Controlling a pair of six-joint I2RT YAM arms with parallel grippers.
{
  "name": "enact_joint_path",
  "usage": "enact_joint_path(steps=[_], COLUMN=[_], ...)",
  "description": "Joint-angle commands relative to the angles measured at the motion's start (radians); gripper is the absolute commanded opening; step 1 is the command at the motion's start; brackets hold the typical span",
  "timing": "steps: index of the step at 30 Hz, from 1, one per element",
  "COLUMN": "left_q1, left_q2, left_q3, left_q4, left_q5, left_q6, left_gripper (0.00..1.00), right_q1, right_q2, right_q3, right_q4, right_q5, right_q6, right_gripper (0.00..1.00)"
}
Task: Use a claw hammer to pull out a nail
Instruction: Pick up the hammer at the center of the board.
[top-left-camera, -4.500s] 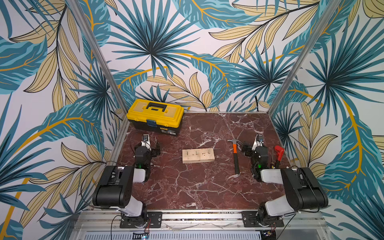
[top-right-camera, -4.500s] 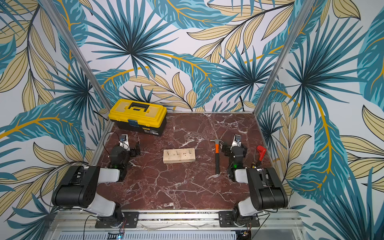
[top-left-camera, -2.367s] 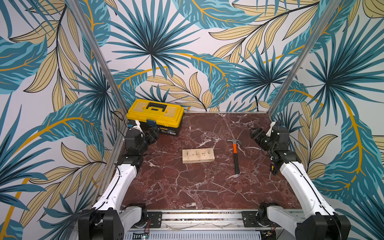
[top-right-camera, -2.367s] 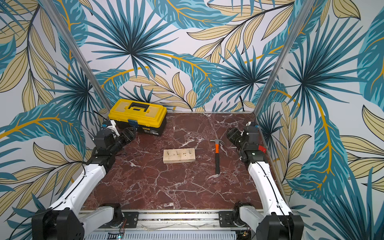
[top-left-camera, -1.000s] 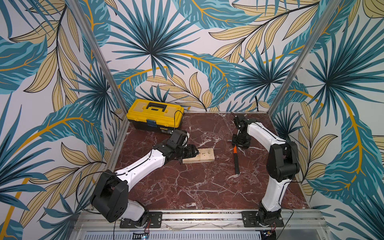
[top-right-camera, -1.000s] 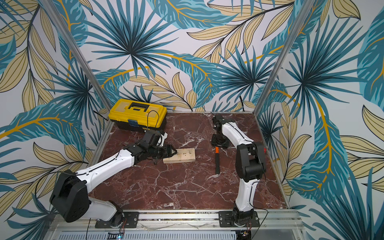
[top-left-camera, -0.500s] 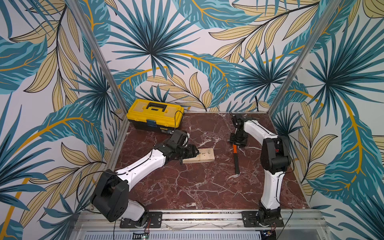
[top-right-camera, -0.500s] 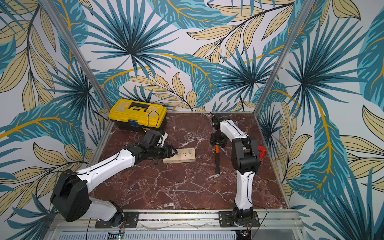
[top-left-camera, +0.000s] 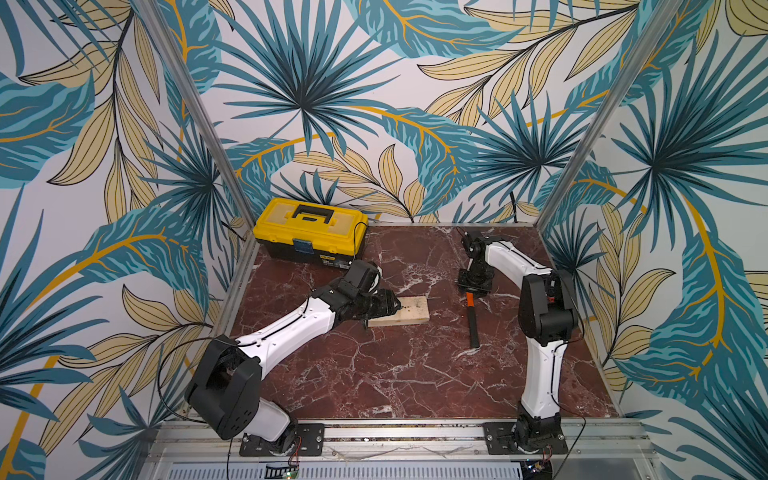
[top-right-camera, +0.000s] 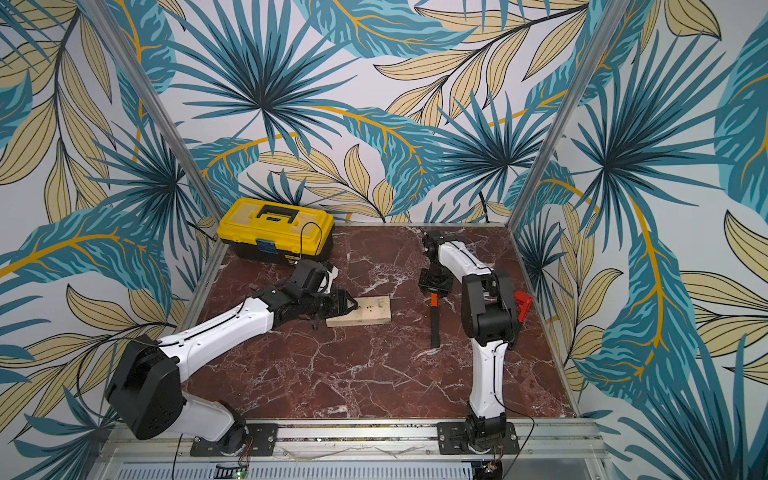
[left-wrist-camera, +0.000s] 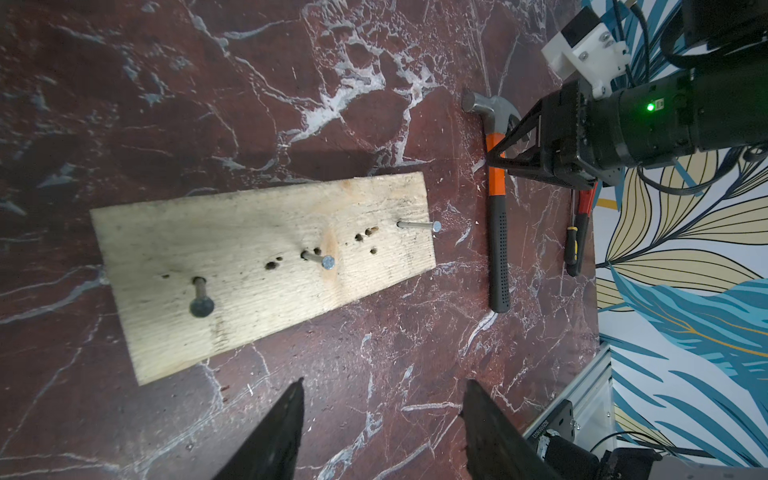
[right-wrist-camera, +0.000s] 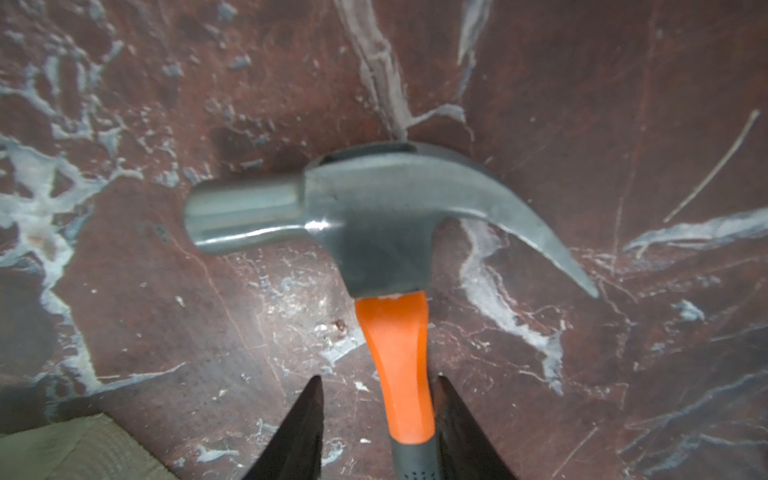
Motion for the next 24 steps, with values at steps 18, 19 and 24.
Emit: enact_joint_path(steps=[18, 19, 24], left_q1=[-0.006, -0.006, -0.006], left_q2=[0.018, 0.02, 0.033], left_q3=[0.053, 0.054, 0.063], left_q4=[-0.003, -0.003, -0.003], left_q5=[-0.002, -0.001, -0.004], left_q6=[0.001, 0.002, 0.005], left_gripper=[0.62, 0.62, 0.62], right_q1=[-0.003, -0.002, -0.001], right_q2=[0.056, 0.056, 0.029], right_q3=[-0.02, -0.021, -0.031], right_q4=[0.005, 0.004, 0.008], right_q5=[-0.012, -0.012, -0.007], right_q6=[-0.002, -0.002, -0.017], right_gripper=[0.19, 0.17, 0.04])
